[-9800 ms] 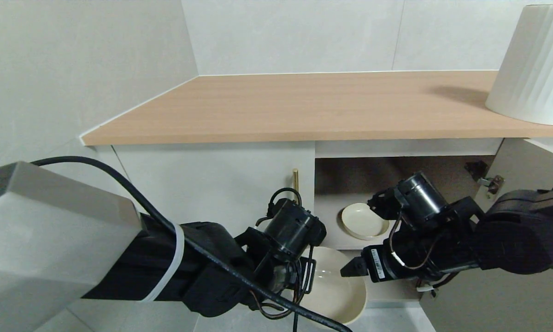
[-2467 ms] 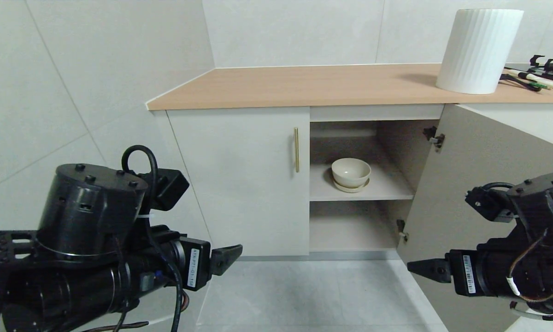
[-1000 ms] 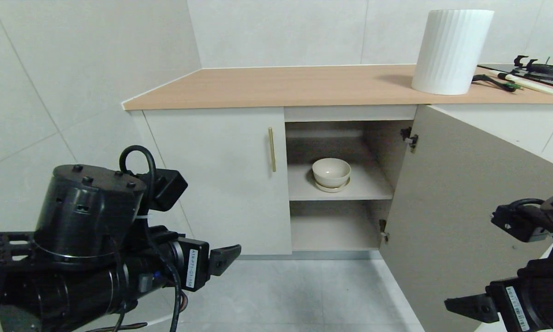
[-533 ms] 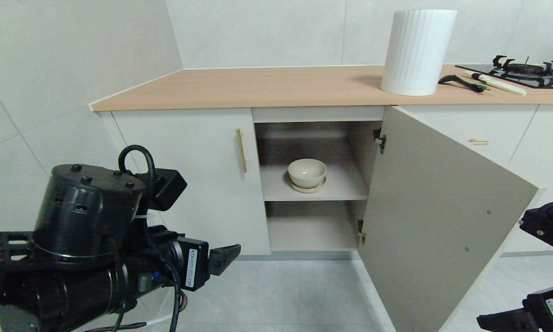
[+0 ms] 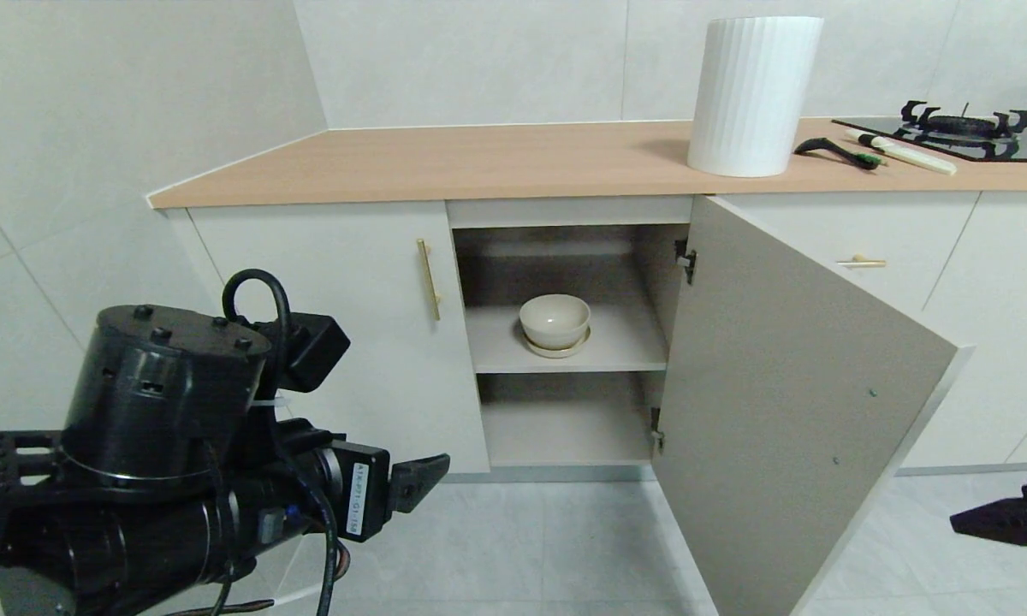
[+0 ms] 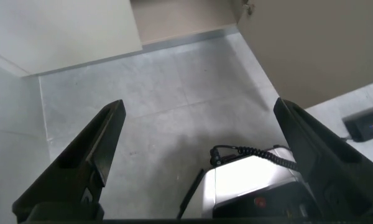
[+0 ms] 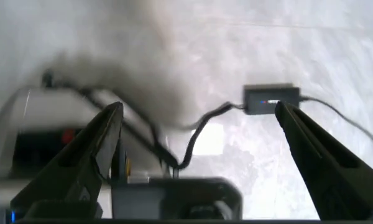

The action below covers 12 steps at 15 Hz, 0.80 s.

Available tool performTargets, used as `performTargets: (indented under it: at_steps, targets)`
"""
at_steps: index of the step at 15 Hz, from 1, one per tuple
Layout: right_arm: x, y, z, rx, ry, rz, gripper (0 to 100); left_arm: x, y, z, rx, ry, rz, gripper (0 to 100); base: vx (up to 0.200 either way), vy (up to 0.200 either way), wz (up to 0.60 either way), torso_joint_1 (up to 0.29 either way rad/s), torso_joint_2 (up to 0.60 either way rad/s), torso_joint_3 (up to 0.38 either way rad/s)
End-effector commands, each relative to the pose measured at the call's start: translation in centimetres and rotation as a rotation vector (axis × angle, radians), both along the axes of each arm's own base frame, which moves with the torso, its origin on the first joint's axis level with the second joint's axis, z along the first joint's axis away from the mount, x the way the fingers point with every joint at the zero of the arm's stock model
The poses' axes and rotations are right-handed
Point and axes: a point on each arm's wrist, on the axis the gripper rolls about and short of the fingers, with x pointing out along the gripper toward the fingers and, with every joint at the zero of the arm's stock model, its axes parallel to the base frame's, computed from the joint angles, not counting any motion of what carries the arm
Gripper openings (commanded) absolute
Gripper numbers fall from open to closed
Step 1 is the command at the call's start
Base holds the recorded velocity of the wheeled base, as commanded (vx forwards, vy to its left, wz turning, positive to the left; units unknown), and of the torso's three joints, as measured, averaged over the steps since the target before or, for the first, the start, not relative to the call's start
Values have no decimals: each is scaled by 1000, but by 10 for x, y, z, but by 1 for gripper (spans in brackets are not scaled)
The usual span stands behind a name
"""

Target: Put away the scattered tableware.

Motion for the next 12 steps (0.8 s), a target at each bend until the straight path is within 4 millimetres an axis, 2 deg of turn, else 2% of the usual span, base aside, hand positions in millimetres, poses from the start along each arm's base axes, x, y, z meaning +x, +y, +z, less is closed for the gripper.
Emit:
performTargets:
  at_steps: [1,4,7,9,12]
  targets:
    - [13,-15,4,-5,-51,-97,100,0,0,0,0,0,1,100,0,0,0,0,0,0]
    - [22,-31,6,-25,-88,-169,100,0,0,0,-4,1,4,100,0,0,0,0,0,0]
    - [52,-44,-6,-15,-97,-248,100,0,0,1,-6,-3,5,100,0,0,0,0,0,0]
    - [70,-49,-15,-1,-101,-279,100,0,0,1,-6,-3,5,100,0,0,0,0,0,0]
    - [82,-47,-20,50,-124,-303,100,0,0,1,-6,-3,5,100,0,0,0,0,0,0]
